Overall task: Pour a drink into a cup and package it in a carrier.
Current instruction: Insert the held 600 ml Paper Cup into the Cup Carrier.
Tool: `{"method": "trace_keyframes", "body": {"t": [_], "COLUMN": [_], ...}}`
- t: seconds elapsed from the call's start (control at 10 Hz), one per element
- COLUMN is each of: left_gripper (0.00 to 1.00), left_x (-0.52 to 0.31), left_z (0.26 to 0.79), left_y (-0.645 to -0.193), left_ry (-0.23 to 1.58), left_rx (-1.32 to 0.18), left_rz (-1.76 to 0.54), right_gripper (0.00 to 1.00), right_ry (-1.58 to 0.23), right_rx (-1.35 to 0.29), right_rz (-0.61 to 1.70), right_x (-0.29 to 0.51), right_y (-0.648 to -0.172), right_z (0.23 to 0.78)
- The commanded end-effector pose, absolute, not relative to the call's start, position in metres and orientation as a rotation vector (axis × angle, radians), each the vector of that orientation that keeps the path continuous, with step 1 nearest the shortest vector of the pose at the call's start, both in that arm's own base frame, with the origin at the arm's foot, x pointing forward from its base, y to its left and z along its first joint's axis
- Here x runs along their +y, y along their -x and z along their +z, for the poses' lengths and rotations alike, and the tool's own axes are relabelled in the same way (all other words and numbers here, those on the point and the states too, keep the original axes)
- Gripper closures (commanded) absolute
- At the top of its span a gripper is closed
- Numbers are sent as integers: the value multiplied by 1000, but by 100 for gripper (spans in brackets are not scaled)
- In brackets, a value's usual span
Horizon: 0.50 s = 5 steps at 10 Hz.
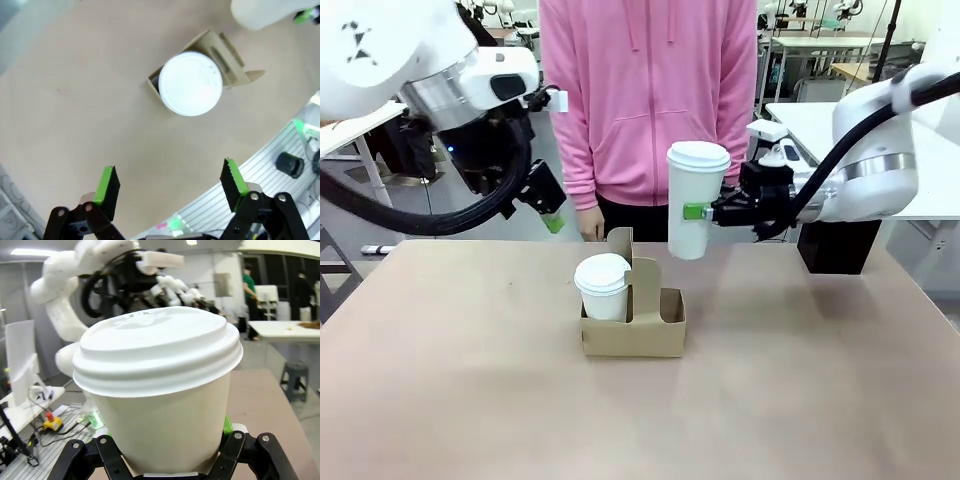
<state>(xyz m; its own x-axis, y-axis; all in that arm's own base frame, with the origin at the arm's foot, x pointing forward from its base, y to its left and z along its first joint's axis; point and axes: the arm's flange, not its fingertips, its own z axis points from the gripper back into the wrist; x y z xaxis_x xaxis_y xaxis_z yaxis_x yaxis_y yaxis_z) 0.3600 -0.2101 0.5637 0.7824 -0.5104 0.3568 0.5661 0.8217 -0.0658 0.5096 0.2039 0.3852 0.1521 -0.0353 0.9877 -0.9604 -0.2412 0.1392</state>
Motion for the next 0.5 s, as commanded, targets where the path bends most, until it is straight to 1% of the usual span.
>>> {"method": "trace_keyframes", "body": {"t": [0.0,0.3,0.4], "left_gripper": [0,0,0], "left_x": [-177,-134,-127], "left_z": [544,518,515], "left_y": [-348,-341,-333], "left_ry": [225,200,194], "left_rx": [-438,-583,-599], "left_rz": [-652,-749,-770], "right_gripper": [20,20,20], "right_ry": [-1572,-1613,-1615], "right_rx": [-995,-956,-940], "right_rz": [1315,1325,1320], "right_x": [208,215,218], "right_y": [-519,-505,-501], "right_z": [373,351,345]}}
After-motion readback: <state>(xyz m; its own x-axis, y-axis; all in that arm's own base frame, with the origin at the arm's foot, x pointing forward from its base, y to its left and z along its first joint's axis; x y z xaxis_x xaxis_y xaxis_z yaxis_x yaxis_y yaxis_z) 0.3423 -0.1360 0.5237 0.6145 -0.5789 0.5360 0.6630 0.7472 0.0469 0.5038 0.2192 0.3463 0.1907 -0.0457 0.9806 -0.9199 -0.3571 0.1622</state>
